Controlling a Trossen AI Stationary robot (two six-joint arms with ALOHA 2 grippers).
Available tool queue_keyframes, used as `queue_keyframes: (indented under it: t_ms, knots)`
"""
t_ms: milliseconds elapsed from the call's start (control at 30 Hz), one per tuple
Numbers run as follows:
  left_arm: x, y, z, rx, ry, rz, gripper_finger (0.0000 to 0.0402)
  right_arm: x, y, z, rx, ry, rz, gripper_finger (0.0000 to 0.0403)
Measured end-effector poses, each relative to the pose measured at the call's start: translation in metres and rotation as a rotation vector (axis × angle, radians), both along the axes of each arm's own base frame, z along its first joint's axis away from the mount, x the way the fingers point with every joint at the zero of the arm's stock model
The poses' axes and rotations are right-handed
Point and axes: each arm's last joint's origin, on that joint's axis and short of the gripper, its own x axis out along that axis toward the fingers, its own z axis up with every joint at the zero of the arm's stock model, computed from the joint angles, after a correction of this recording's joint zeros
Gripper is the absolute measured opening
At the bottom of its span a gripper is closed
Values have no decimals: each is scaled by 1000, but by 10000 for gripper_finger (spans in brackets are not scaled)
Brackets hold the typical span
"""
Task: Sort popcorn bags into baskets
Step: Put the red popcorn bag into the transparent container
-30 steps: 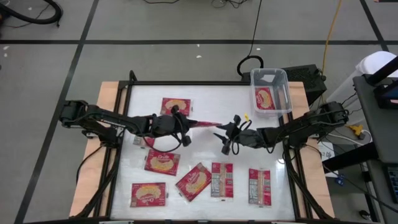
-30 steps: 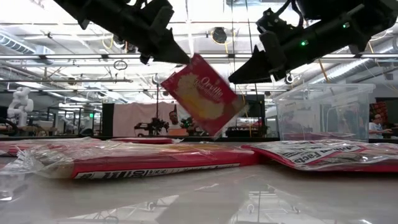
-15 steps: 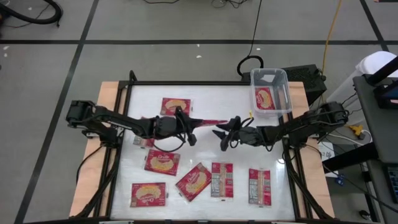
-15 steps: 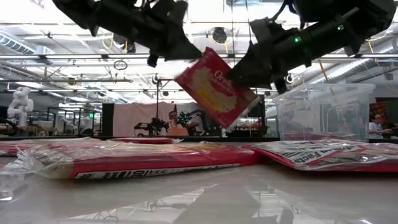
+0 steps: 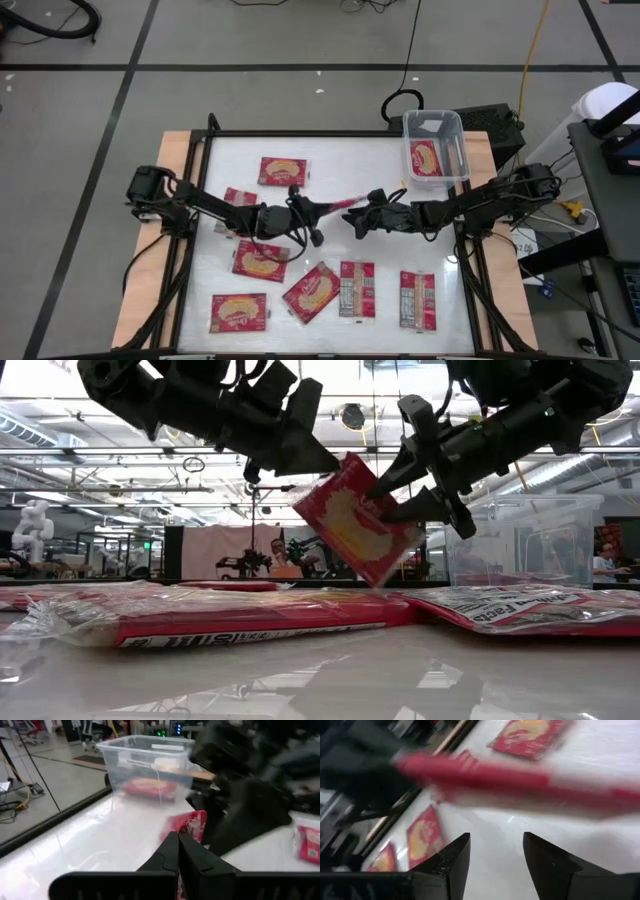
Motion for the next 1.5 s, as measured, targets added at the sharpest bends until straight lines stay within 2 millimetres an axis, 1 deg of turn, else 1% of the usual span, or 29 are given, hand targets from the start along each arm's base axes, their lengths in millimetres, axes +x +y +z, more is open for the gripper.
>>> queue_keyframes:
  t_ms: [300,433,567,833,1033,1167,1333,1500]
  knots:
    - [3,-27,-21,7,34,-79,0,-1,0,-2,148,-14,-32,179]
    - [5,-35,-30,12,33,-115,0,-1,0,-3,179,-15,-48,179]
    - [6,-41,-40,4,44,-156,0,-1,0,-3,220,-15,-25,179]
    - [8,-45,-51,22,74,-213,1,-1,1,-4,299,-14,-15,179]
    - [9,-45,-54,52,80,-253,1,-1,0,-4,314,-16,-23,179]
    - [10,-44,-51,82,69,-262,1,1,0,-13,338,18,-27,179]
    - [11,-44,-50,133,71,-313,1,12,-1,-25,369,-29,-28,179]
    - [10,-44,-52,167,97,-333,1,19,-7,-29,355,-80,-4,170]
